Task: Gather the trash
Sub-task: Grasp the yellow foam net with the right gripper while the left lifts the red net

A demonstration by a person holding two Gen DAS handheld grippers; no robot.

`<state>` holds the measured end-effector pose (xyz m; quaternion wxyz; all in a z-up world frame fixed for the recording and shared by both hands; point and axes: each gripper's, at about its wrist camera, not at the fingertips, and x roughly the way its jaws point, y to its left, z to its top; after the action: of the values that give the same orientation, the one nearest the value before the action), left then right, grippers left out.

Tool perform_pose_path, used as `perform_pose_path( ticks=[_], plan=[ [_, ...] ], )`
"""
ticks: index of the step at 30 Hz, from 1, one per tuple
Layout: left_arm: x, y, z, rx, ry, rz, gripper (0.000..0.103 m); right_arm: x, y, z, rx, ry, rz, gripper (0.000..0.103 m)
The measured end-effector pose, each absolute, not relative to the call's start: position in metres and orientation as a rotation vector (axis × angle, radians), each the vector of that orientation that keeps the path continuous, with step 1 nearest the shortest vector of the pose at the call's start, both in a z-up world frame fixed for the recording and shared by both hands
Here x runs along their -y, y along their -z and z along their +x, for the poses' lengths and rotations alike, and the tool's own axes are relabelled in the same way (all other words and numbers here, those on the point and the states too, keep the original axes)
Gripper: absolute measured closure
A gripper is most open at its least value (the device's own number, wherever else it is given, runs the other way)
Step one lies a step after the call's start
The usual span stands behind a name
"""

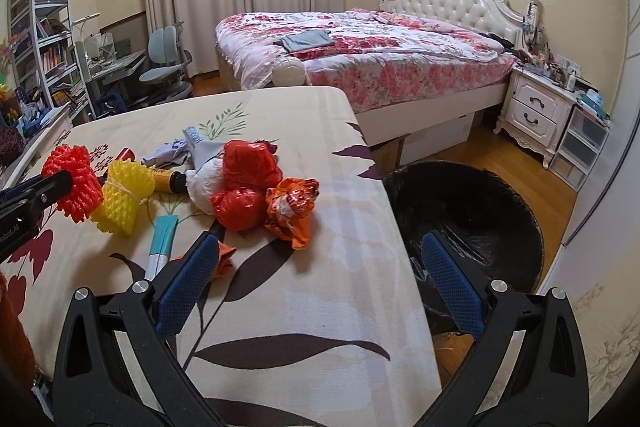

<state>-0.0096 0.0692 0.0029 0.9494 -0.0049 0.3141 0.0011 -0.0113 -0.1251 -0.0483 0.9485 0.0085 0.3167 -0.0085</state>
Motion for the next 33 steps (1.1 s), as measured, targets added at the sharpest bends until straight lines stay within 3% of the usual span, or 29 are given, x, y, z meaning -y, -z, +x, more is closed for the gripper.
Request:
perform_pose_path(
  ticks=[26, 33],
  plan=[
    [-0.169, 0.004, -0.025, -0.624, -0.214, -0.053, 0.051, 0.009, 0.035, 0.007, -0.643, -0.215, -0.109, 0.005],
    [-0.209, 0.014, -0.023, -0.646, -0.282, -0.08, 0.051, -0.034, 0.038, 0.03, -0.677, -0.278, -0.107, 0.019]
  ],
)
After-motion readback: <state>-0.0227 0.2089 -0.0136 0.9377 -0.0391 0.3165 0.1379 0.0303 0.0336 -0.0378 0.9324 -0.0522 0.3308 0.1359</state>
